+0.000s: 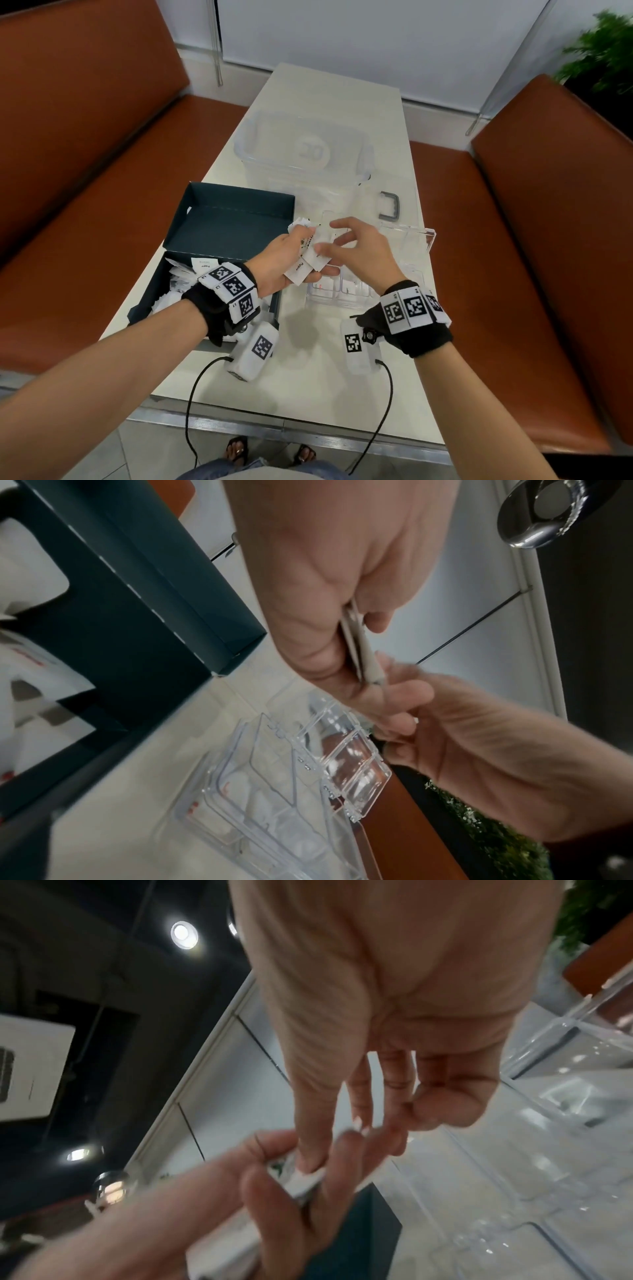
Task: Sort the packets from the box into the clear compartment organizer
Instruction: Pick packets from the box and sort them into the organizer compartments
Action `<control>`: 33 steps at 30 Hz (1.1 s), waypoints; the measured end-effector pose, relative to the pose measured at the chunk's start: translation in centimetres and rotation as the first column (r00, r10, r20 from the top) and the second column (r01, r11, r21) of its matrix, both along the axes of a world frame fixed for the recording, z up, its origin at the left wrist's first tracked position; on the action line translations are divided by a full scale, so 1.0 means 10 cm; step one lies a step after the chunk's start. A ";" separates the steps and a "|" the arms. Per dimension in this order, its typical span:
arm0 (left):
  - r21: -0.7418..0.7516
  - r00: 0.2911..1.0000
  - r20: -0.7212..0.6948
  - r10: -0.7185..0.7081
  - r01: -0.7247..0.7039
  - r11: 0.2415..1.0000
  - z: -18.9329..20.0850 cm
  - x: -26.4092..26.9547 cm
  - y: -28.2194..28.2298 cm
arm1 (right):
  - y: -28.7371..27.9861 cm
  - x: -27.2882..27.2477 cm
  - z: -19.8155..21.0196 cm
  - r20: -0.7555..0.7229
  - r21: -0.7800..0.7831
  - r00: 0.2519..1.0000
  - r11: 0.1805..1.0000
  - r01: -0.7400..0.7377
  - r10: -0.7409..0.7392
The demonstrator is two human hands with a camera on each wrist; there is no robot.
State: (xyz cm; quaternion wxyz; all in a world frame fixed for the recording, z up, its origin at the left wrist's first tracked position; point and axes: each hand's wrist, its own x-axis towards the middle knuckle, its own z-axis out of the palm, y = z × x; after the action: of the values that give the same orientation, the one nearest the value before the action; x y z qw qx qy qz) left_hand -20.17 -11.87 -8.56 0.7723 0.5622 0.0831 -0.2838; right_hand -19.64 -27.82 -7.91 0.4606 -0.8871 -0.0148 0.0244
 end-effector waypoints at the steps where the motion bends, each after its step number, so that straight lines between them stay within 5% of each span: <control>1: -0.015 1.000 -0.014 0.019 -0.019 1.000 0.01 0.00 0.00 | 0.01 -0.01 -0.02 -0.023 -0.009 1.000 1.000 -0.013 0.013; 8: -0.039 0.993 -0.004 -0.116 0.116 0.993 0.02 -0.03 0.04 | -0.10 0.04 0.00 0.047 0.083 0.997 0.995 0.052 -0.056; 13: 0.035 0.987 0.064 -0.148 0.146 0.989 0.03 -0.05 0.02 | -0.10 0.08 0.08 0.098 0.056 0.995 0.998 -0.041 0.036; 22: 0.022 0.994 0.081 -0.067 0.066 0.998 0.00 -0.04 0.03 | -0.07 0.08 0.12 0.001 0.102 1.000 0.995 -0.023 0.023; 28: -0.031 0.983 -0.011 0.185 -0.185 0.982 -0.03 0.03 0.10 | -0.14 0.01 0.26 -0.072 0.421 0.997 0.907 0.019 0.013; 33: -0.014 0.978 -0.094 0.188 -0.190 0.982 0.00 0.04 0.08 | 0.16 -0.12 0.19 -0.113 0.280 0.979 0.951 -0.131 0.168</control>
State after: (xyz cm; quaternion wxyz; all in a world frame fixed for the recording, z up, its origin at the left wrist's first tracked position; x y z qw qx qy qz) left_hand -19.79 -11.05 -8.55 0.7976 0.5291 0.1683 -0.2358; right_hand -20.79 -26.20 -6.04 0.5743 -0.8085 -0.0539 0.1170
